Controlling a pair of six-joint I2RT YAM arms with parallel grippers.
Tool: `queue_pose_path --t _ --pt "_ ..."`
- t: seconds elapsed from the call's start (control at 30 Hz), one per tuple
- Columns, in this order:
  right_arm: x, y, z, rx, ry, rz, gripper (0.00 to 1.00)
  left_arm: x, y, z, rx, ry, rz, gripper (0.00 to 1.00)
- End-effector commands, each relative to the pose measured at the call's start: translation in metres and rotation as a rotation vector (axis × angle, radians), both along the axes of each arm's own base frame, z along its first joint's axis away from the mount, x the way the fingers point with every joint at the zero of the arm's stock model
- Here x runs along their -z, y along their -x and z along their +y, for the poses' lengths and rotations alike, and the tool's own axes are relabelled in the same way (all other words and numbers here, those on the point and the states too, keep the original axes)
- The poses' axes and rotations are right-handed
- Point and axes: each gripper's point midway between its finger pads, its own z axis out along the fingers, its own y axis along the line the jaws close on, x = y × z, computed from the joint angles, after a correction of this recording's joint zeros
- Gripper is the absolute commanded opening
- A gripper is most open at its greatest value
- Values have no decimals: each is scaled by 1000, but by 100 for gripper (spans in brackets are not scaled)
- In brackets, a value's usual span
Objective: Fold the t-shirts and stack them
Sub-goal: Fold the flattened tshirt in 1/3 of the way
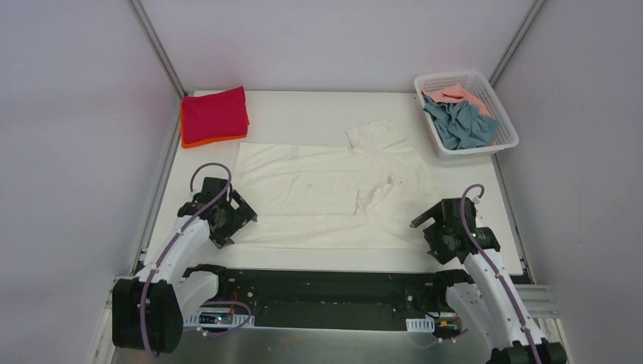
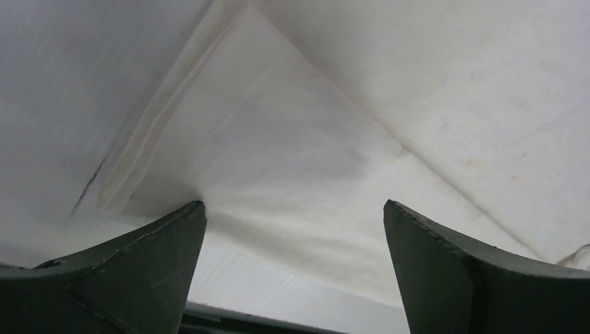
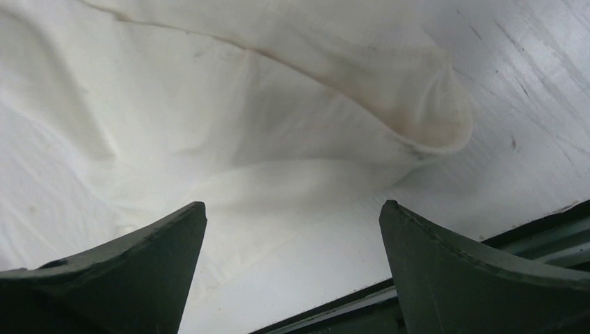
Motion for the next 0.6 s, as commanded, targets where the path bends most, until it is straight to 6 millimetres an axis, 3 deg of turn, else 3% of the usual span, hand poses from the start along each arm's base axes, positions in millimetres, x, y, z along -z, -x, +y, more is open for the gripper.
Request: queue_pose_path --t 0.0,0.13,0.23,0.3,0.43,0.57 --pt "-34 9 1 -7 -11 -68 99 -14 35 -4 -34 47 24 99" --pt "-76 -16 12 -133 -1 -222 99 -52 15 -3 -32 52 -139 99" --pt "-101 -48 44 -271 -15 -319 99 -70 1 4 -52 12 -182 99" --pt "-111 -72 66 -360 62 -343 99 -80 -11 9 -62 -20 -193 99" --pt "-109 -112 110 -494 213 -255 96 -81 -35 6 -23 -26 -164 99" --pt "-77 -155 148 -576 226 -172 85 -75 -57 4 0 -36 -124 99"
